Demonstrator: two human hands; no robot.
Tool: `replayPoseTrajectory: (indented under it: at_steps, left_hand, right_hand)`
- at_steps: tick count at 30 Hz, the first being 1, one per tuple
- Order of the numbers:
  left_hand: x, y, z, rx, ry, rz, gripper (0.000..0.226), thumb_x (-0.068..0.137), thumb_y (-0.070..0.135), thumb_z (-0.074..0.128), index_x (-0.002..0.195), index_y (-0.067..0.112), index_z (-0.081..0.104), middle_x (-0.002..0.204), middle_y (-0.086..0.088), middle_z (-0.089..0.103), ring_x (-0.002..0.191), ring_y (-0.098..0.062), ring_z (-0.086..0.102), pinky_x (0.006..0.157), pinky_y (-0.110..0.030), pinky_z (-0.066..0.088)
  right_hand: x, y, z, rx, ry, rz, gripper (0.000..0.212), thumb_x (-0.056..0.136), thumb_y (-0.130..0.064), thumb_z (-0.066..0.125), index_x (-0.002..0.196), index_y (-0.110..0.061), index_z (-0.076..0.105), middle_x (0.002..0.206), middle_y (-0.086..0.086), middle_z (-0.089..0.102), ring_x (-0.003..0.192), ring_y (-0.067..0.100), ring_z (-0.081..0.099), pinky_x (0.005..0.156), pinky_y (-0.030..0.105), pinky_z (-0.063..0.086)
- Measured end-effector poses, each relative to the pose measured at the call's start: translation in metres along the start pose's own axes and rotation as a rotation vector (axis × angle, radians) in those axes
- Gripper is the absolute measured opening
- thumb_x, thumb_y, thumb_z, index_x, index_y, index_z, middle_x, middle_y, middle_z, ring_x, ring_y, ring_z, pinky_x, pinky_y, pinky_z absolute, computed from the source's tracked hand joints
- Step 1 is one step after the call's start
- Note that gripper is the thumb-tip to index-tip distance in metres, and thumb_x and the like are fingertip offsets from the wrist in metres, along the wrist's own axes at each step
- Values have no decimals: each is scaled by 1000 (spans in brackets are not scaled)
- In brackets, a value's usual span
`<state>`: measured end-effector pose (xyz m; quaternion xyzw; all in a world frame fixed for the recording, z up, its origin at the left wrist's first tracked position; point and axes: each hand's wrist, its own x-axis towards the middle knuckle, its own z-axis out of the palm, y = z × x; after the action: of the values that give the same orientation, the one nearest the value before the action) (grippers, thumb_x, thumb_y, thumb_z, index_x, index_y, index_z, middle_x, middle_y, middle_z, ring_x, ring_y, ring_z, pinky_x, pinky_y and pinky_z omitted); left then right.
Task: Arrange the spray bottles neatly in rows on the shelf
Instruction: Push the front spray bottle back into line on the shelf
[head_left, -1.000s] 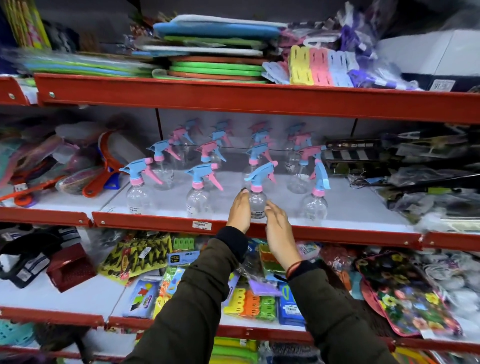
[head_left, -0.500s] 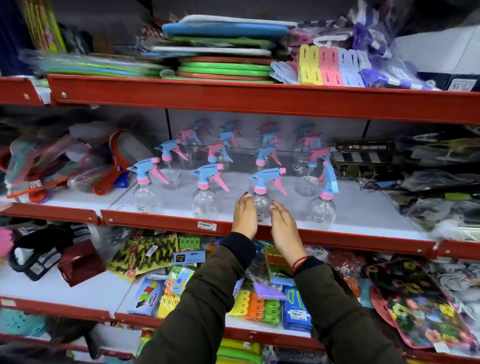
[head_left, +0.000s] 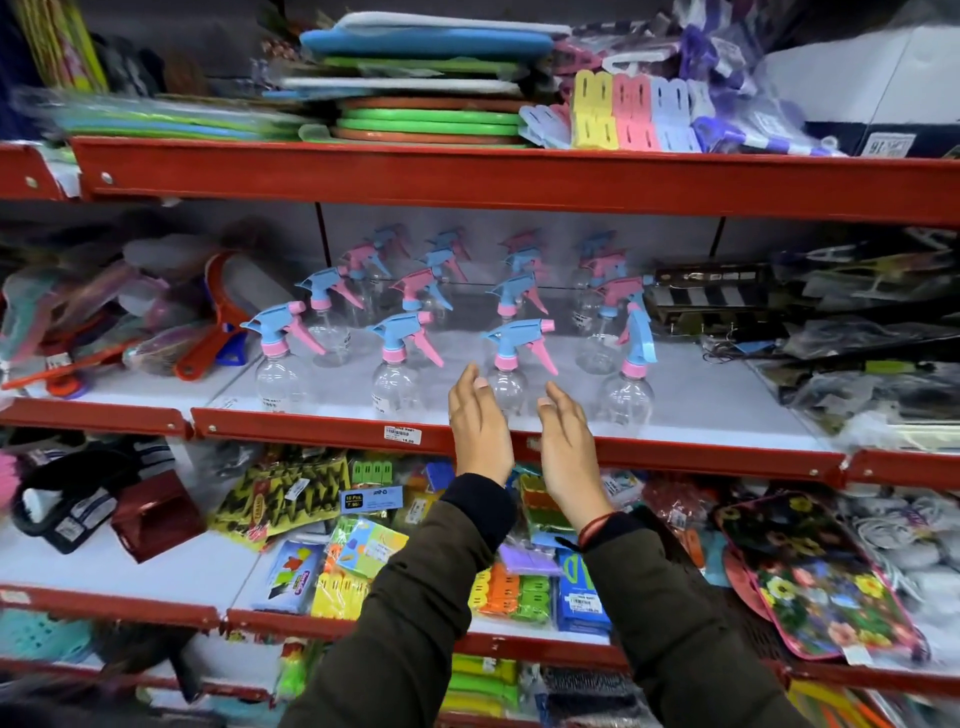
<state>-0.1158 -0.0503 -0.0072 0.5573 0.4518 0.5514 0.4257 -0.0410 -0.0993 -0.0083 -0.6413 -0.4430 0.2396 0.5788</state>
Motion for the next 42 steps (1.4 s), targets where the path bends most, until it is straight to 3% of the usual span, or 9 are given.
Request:
replayPoseTrajectory:
  at_steps: [5, 12, 18, 24, 28, 32, 35, 38, 42]
  left_hand:
    - [-44, -3, 21, -43, -34, 133, 40, 102, 28, 27, 133, 18, 50, 132, 5, 51, 123, -6, 45, 107, -22, 30]
    - [-60, 5, 66, -3, -345, 28, 47, 103, 31, 23, 146, 20, 37, 153, 4, 37, 136, -2, 32, 111, -17, 19]
    - [-35, 22, 96, -18, -438, -120, 53, 102, 31, 24, 152, 12, 22, 163, -1, 17, 151, -13, 14, 123, -28, 9]
    - [-22, 20, 111, 31, -487, -178, 56, 102, 32, 22, 152, 8, 20, 164, -7, 15, 151, -17, 15, 121, -27, 9]
    - [-11, 19, 116, 3, -495, -222, 55, 100, 34, 26, 148, 6, 30, 159, -12, 27, 148, -24, 25, 122, -31, 16]
    - [13, -16, 141, -41, -519, -210, 73, 80, 55, 27, 130, 6, 49, 140, -22, 52, 133, -35, 45, 114, -50, 33]
    - [7, 4, 126, -5, -504, -193, 74, 82, 57, 26, 135, 11, 47, 145, -16, 48, 137, -29, 42, 118, -46, 29]
    - [-13, 24, 109, -14, -448, -176, 58, 99, 39, 24, 149, 11, 29, 159, -6, 27, 147, -19, 25, 117, -23, 10]
    - [-19, 10, 112, 57, -385, -124, 48, 102, 27, 22, 142, 6, 38, 151, -12, 37, 143, -23, 31, 109, -20, 18]
  right_hand:
    - [-23, 10, -28, 24, 136, -38, 44, 102, -28, 35, 144, -18, 44, 152, 1, 41, 138, 10, 36, 108, 21, 23]
    - [-13, 25, -83, 38, 343, 38, 44, 102, -24, 35, 143, -14, 45, 151, 5, 40, 140, 18, 38, 109, 23, 26]
    - [38, 9, -95, 26, 258, 117, 51, 100, -34, 33, 146, -14, 40, 155, 5, 38, 144, 20, 33, 121, 34, 21]
    - [51, 12, -91, 2, 156, 152, 37, 100, -30, 32, 118, -14, 61, 126, 8, 62, 114, 19, 55, 95, 28, 37]
    - [45, 22, -86, -14, 186, 156, 66, 86, -53, 30, 131, -12, 54, 140, 12, 56, 131, 27, 50, 115, 44, 36]
    - [38, 25, -83, -34, 194, 156, 54, 100, -34, 33, 149, -12, 35, 156, 10, 33, 144, 23, 34, 118, 31, 23]
    - [42, 33, -87, -41, 228, 140, 55, 101, -33, 34, 151, -12, 30, 159, 7, 25, 145, 22, 31, 108, 24, 20]
    - [51, 32, -94, -17, 264, 135, 53, 101, -31, 33, 151, -12, 30, 160, 7, 26, 146, 21, 29, 116, 28, 20]
    - [57, 29, -96, -20, 215, 140, 49, 100, -30, 32, 145, -13, 42, 154, 5, 40, 142, 19, 37, 119, 33, 24]
